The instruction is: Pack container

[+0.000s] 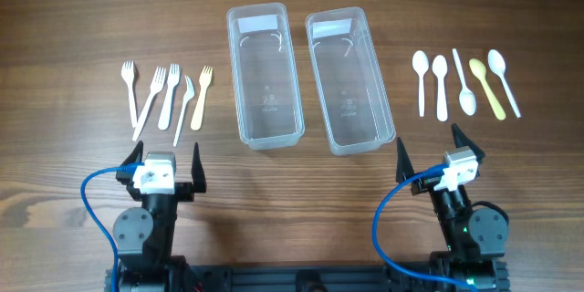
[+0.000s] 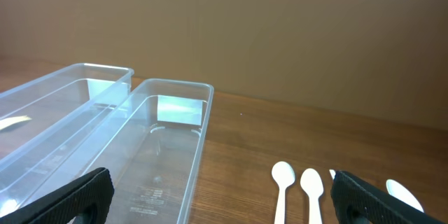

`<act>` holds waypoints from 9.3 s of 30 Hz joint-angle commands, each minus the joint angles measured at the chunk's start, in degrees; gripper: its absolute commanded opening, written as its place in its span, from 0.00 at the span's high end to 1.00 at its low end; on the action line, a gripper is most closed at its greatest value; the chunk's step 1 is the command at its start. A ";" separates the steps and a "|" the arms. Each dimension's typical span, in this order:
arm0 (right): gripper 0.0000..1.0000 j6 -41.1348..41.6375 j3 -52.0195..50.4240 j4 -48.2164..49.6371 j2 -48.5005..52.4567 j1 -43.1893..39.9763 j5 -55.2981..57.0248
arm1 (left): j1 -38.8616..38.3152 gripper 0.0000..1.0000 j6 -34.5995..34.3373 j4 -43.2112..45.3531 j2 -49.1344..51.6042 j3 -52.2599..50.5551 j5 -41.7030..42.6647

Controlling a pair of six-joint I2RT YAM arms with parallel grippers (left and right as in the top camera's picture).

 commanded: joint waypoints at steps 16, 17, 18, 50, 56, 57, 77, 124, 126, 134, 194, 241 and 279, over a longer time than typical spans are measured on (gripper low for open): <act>0.00 -0.46 -0.07 0.22 0.17 0.33 -0.72 | -0.07 0.00 1.09 -0.02 -0.39 -0.59 0.07; 0.00 -0.48 -0.07 0.22 0.17 0.33 -0.72 | -0.07 0.00 1.09 -0.02 -0.39 -0.59 0.07; 0.00 -0.48 -0.07 0.22 0.17 0.33 -0.72 | -0.07 0.00 1.09 -0.02 -0.39 -0.59 0.07; 0.00 3.30 16.55 -5.11 6.51 0.33 1.22 | -0.07 0.00 1.11 -0.02 -0.39 -0.59 0.07; 0.00 -0.87 36.81 -16.13 27.15 0.33 4.17 | -0.07 0.00 1.09 -0.02 -0.39 -0.59 0.07; 0.00 -2.03 41.29 -19.06 32.30 0.33 4.13 | -0.07 0.00 1.09 -0.02 -0.39 -0.59 0.07; 0.00 -5.62 74.42 -40.79 88.54 -2.58 7.96 | -0.07 0.00 1.11 -0.02 -0.39 -0.59 0.07; 0.04 6.12 84.56 -45.66 102.18 -4.81 10.40 | -0.07 0.00 1.09 -0.02 -0.39 -0.59 0.07; 0.07 6.12 86.44 -47.41 104.37 -5.40 9.01 | -0.07 0.00 1.09 -0.02 -0.39 -0.59 0.07; 0.18 4.24 87.38 -49.13 112.67 -5.22 6.80 | -0.07 0.00 1.09 -0.02 -0.39 -0.59 0.07; 0.82 1.14 75.63 -37.27 119.54 -5.18 7.06 | -0.07 0.00 1.09 -0.02 -0.39 -0.59 0.07; 0.96 6.84 79.78 -46.80 96.17 18.73 6.69 | -0.07 0.00 1.09 -0.02 -0.39 -0.59 0.07; 0.37 0.50 86.88 -55.15 96.35 -5.42 15.89 | -0.07 0.00 1.09 -0.02 -0.39 -0.59 0.07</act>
